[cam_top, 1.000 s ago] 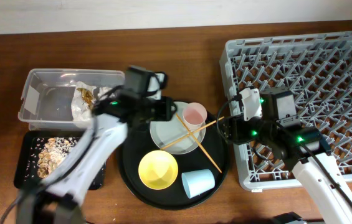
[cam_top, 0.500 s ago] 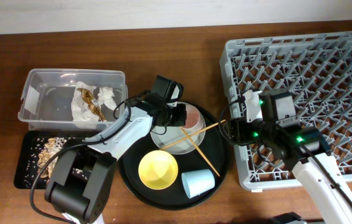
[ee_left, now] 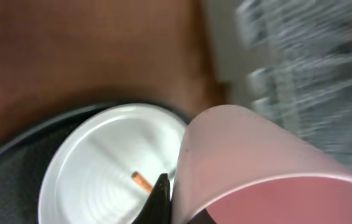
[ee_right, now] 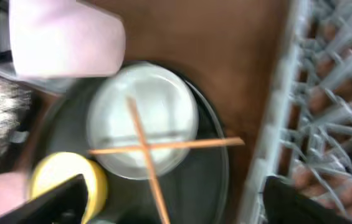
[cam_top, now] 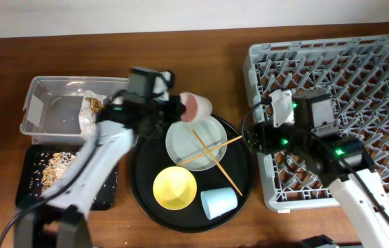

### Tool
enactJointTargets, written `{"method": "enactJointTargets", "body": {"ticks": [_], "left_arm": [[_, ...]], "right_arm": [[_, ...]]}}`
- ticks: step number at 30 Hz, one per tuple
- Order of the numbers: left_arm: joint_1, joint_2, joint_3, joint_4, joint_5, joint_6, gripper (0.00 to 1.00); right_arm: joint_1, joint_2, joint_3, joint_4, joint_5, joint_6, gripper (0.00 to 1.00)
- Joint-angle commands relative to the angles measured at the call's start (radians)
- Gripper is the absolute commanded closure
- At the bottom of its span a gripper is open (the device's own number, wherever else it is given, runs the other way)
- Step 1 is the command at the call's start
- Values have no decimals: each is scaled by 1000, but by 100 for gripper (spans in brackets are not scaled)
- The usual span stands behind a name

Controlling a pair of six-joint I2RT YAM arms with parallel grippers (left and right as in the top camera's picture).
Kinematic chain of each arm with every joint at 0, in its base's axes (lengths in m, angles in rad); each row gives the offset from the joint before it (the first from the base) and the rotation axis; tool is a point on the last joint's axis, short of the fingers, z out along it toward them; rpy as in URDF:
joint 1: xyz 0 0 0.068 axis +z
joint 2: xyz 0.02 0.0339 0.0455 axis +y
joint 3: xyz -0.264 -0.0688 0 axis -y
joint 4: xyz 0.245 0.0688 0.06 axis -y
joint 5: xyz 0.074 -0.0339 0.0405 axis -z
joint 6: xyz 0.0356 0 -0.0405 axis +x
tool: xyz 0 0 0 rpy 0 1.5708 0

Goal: Sort waste into correct bins and load items into the dishwasher rack
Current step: 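Grasp the pink cup with the left gripper and lift it, then grasp the pink cup with the right gripper from the left gripper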

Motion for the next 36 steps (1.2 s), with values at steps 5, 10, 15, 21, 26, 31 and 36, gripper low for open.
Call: {"method": "enactJointTargets", "body": {"ticks": [5, 10, 15, 21, 26, 31, 36], "left_arm": [[201, -81, 20, 185, 1022, -11, 99], [137, -81, 20, 243, 1086, -12, 99], [74, -83, 20, 320, 1086, -20, 99], [66, -83, 20, 341, 1085, -41, 99], [50, -83, 20, 360, 1072, -41, 99], [36, -83, 20, 360, 1068, -41, 99], [35, -83, 20, 360, 1069, -40, 99]], "right_arm": [[5, -19, 93, 236, -590, -3, 1], [5, -6, 93, 392, -771, -3, 1], [5, 3, 93, 358, -766, -4, 1], [7, 23, 93, 361, -796, -3, 1], [52, 42, 93, 366, -801, -4, 0], [58, 53, 93, 415, -801, -3, 21], [58, 53, 93, 437, -800, -3, 40]]}}
